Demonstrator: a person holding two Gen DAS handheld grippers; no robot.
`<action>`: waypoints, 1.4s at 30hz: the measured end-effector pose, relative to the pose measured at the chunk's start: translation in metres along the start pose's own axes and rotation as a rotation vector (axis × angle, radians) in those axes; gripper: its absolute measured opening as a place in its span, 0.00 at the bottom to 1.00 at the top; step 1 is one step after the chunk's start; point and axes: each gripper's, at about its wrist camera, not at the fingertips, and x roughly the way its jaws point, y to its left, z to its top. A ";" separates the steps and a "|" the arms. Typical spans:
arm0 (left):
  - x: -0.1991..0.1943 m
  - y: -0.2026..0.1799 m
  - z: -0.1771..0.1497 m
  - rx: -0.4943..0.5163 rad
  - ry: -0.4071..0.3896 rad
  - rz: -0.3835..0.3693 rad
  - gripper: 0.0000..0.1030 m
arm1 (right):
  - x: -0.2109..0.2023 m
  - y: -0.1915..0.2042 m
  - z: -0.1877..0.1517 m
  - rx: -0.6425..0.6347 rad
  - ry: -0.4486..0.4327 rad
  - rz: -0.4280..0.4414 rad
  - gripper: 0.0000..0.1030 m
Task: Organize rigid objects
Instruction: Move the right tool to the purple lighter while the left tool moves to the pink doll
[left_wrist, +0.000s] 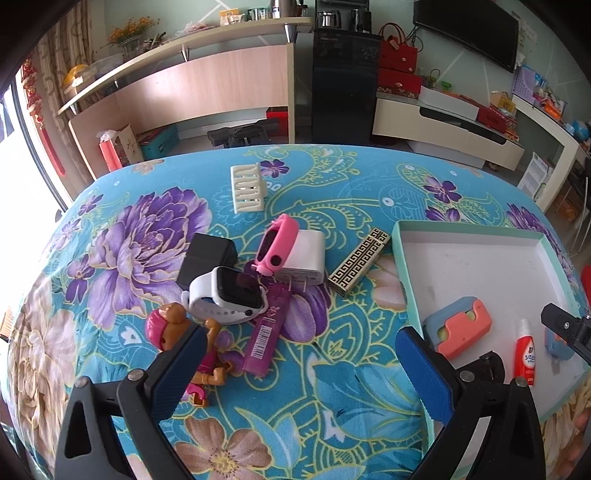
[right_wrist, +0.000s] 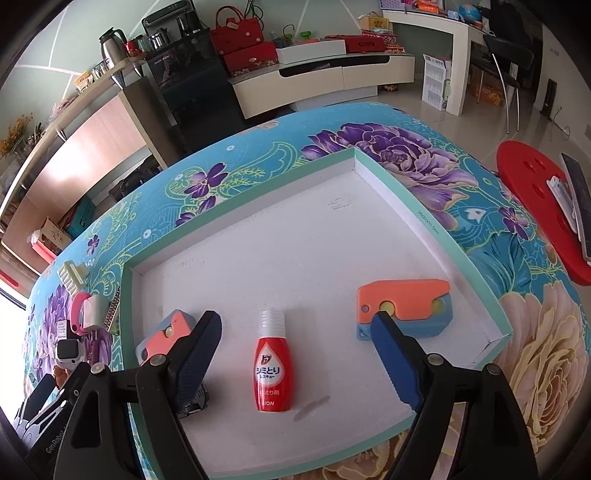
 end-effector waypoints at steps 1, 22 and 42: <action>-0.001 0.004 0.001 -0.012 -0.002 0.004 1.00 | 0.000 0.003 0.000 -0.007 -0.004 0.001 0.81; -0.018 0.130 -0.003 -0.288 -0.041 0.150 1.00 | 0.009 0.119 -0.028 -0.249 -0.004 0.191 0.81; -0.007 0.174 -0.019 -0.365 0.018 0.124 1.00 | 0.031 0.208 -0.073 -0.450 0.080 0.271 0.81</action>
